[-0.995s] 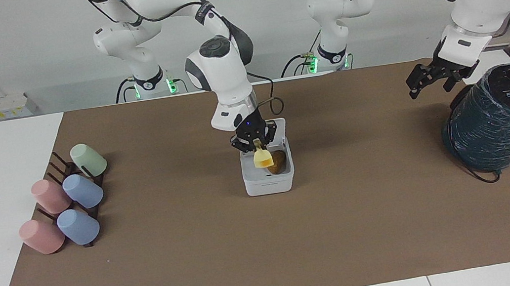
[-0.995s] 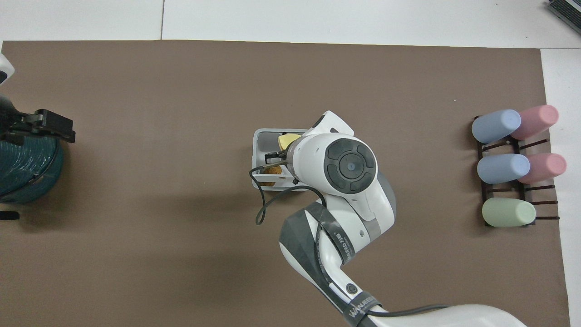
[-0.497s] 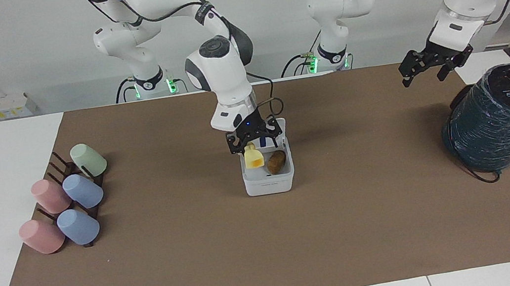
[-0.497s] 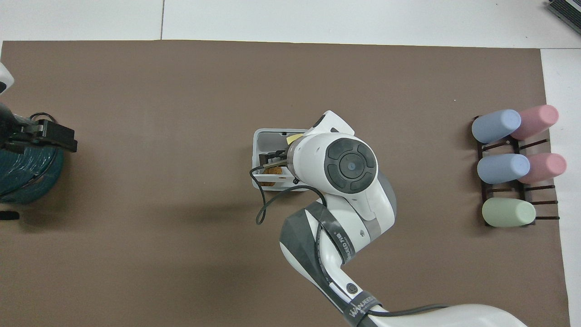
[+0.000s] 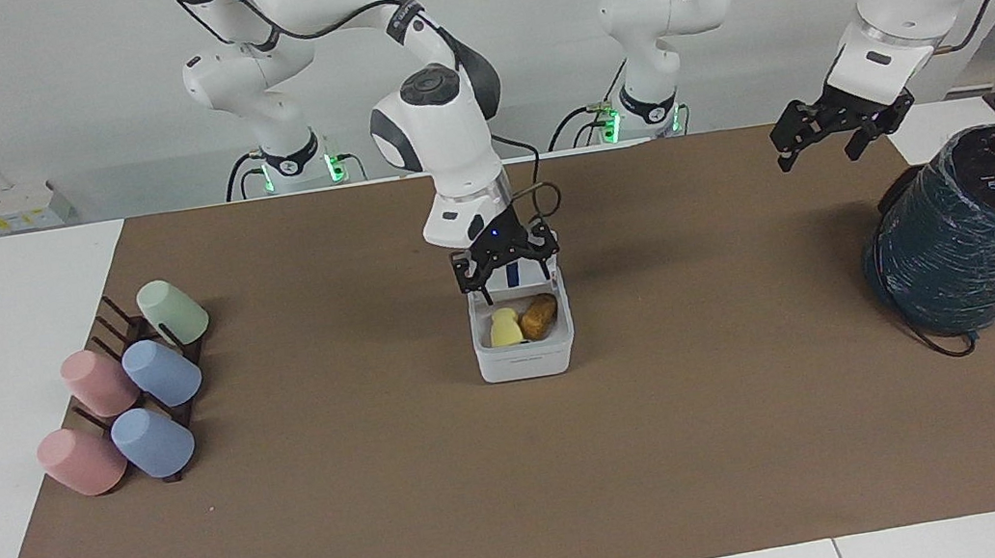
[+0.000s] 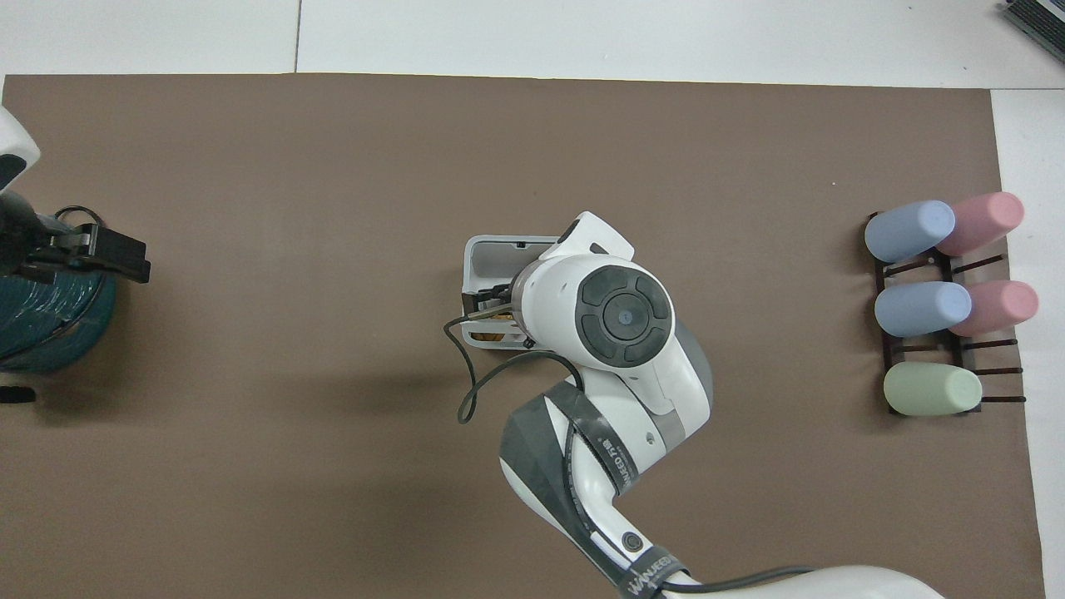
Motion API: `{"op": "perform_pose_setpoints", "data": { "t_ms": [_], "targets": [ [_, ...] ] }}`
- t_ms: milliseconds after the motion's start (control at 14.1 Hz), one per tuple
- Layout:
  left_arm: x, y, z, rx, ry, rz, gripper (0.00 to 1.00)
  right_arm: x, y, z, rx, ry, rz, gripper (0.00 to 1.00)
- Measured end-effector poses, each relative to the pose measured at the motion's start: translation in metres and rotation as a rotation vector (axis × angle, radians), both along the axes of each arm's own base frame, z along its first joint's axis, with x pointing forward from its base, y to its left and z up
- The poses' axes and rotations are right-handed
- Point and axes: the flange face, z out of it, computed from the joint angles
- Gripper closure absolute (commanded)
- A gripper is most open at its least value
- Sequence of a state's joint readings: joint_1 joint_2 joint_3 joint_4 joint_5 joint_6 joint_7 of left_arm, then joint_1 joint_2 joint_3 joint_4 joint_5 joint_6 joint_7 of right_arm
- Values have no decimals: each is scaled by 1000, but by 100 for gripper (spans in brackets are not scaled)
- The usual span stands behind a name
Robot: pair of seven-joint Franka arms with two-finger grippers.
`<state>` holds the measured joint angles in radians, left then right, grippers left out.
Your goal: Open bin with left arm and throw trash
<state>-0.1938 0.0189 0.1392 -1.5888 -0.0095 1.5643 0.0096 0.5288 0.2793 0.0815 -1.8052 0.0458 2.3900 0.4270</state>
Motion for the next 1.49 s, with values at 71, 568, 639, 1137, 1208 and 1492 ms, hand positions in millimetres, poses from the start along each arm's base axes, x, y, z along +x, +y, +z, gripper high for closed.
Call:
{"op": "perform_pose_setpoints", "data": {
  "t_ms": [71, 568, 639, 1137, 1208, 1492],
  "targets": [
    [0, -1, 0, 0, 0, -6, 0, 2, -5, 1, -6, 7, -8, 0],
    [3, -2, 0, -2, -33, -17, 0, 48, -121, 42, -48, 15, -176, 0],
    [3, -1, 0, -2, -37, -14, 0, 53, -141, 47, -56, 16, -194, 0],
    [3, 4, -1, -2, -38, -5, 0, 45, -279, 103, -134, 23, -279, 0],
    [3, 4, -1, -2, -36, -5, 0, 41, -296, 109, -142, 43, -303, 0],
    [2, 5, -2, -2, -33, -4, 0, 22, -338, 131, -167, 134, -369, 0]
  ]
}}
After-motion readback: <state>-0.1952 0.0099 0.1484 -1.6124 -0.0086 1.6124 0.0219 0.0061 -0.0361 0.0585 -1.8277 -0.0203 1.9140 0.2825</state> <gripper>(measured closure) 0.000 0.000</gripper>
